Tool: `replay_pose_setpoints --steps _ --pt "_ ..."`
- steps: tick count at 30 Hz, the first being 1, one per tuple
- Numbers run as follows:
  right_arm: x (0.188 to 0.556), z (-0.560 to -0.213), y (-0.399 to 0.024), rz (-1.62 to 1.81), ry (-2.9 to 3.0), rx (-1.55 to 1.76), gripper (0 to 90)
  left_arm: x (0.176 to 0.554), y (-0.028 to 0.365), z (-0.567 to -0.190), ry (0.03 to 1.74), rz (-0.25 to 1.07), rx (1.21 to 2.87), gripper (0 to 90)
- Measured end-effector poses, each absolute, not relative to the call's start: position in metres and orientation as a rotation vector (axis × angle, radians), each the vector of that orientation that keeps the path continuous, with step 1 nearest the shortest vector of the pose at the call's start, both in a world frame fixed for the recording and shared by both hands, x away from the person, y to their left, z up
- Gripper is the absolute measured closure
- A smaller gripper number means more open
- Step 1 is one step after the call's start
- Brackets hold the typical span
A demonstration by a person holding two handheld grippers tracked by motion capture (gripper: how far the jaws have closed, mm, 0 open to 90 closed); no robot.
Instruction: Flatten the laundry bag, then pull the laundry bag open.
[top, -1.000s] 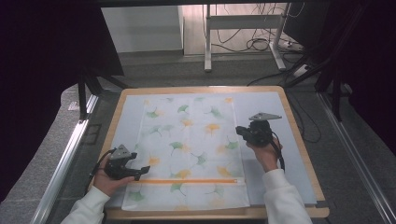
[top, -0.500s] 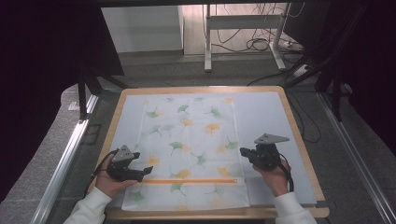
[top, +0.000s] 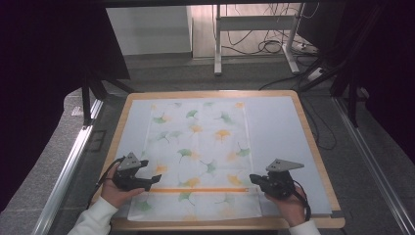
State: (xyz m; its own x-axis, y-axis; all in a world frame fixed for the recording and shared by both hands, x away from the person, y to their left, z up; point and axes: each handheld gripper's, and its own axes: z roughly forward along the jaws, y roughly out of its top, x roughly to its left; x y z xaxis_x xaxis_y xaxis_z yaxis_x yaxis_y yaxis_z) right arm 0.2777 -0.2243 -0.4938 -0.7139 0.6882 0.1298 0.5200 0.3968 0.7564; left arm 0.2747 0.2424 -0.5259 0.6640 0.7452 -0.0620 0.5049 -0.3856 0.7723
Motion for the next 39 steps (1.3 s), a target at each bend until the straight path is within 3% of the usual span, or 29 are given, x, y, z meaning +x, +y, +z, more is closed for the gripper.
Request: replay_pose_setpoints --steps 19,39 --pt "0.26 -0.496 -0.224 1.2 2.477 1.057 88.8 0.278 0.23 -0.522 0.943 0.378 2.077 22.1" --pt "0.246 -0.499 -0.225 1.172 2.49 1.049 88.6 0.28 0.187 -0.516 0.812 0.347 2.148 25.5"
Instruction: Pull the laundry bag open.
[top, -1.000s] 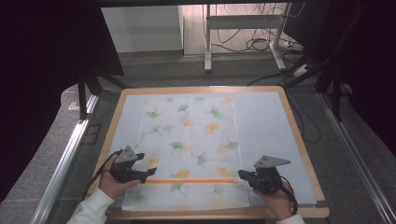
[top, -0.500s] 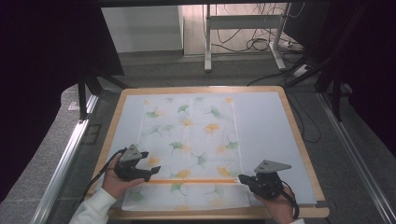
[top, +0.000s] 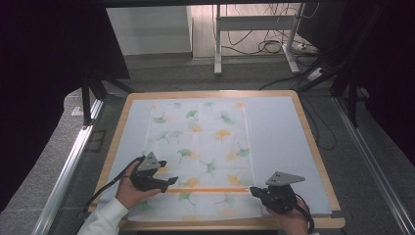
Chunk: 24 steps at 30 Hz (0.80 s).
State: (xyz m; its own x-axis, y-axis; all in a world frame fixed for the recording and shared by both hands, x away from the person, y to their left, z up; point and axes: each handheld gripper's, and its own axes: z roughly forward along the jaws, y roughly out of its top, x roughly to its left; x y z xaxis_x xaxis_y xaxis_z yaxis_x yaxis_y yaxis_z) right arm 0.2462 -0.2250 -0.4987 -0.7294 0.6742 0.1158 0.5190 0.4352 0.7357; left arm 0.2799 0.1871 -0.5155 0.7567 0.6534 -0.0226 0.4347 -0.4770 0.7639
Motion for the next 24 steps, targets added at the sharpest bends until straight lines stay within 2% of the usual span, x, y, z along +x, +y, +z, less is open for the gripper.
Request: replay_pose_setpoints --steps 13,15,24 --pt "0.238 -0.501 -0.224 1.153 2.514 1.043 88.8 0.283 0.137 -0.514 0.698 0.293 2.198 26.0" --pt "0.238 -0.502 -0.225 1.151 2.515 1.047 88.7 0.285 0.133 -0.515 0.701 0.25 2.178 26.8" --pt "0.236 -0.504 -0.226 1.138 2.531 1.05 88.7 0.285 0.112 -0.518 0.655 0.266 2.225 27.6"
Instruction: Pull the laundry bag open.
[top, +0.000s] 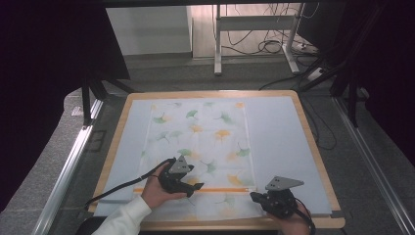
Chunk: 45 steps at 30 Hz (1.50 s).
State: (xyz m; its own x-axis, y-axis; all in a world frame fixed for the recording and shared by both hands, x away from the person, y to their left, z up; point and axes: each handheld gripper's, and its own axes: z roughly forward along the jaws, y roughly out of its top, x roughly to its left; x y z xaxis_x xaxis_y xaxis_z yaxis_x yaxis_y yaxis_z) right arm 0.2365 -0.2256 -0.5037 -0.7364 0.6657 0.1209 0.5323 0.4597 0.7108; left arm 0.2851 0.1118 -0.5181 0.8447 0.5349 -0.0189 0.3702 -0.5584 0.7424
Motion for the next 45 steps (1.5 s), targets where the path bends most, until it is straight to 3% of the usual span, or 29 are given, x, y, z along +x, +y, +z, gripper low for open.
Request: replay_pose_setpoints --steps 9,20,23,26,28,31,45 --pt "0.237 -0.507 -0.222 1.102 2.573 1.024 88.7 0.282 0.085 -0.52 0.601 0.247 2.241 27.6" --pt "0.239 -0.513 -0.219 1.056 2.615 1.026 88.7 0.291 0.081 -0.522 0.644 0.177 2.197 28.9" --pt "0.239 -0.514 -0.218 1.034 2.631 1.019 88.7 0.288 0.073 -0.522 0.604 0.229 2.245 28.6" --pt "0.24 -0.515 -0.219 1.027 2.625 1.035 88.7 0.286 0.064 -0.523 0.586 0.184 2.236 28.4" --pt "0.24 -0.516 -0.219 1.019 2.629 1.036 88.7 0.285 0.058 -0.523 0.54 0.248 2.292 28.2" --pt "0.24 -0.516 -0.22 1.01 2.63 1.042 88.7 0.287 0.054 -0.525 0.571 0.186 2.242 28.9" --pt "0.241 -0.518 -0.219 0.992 2.64 1.043 88.7 0.287 0.037 -0.522 0.525 0.265 2.294 28.4"
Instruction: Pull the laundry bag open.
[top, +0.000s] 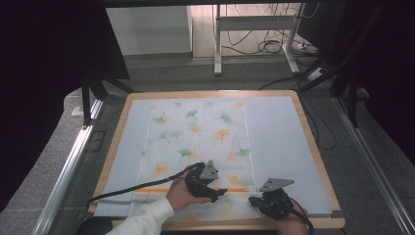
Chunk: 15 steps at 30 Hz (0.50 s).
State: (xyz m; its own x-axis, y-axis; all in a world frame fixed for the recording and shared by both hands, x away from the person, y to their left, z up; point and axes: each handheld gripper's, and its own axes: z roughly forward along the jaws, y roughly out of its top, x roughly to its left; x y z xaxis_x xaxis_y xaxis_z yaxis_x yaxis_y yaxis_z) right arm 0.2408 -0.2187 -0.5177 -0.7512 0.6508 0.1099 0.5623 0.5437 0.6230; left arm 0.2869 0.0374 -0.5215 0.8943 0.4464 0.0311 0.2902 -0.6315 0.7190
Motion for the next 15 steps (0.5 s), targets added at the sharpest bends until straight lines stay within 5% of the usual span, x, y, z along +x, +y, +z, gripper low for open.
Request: replay_pose_setpoints --steps 15 --pt "0.242 -0.518 -0.219 0.991 2.638 1.027 88.9 0.291 0.014 -0.52 0.502 0.212 2.295 29.1"
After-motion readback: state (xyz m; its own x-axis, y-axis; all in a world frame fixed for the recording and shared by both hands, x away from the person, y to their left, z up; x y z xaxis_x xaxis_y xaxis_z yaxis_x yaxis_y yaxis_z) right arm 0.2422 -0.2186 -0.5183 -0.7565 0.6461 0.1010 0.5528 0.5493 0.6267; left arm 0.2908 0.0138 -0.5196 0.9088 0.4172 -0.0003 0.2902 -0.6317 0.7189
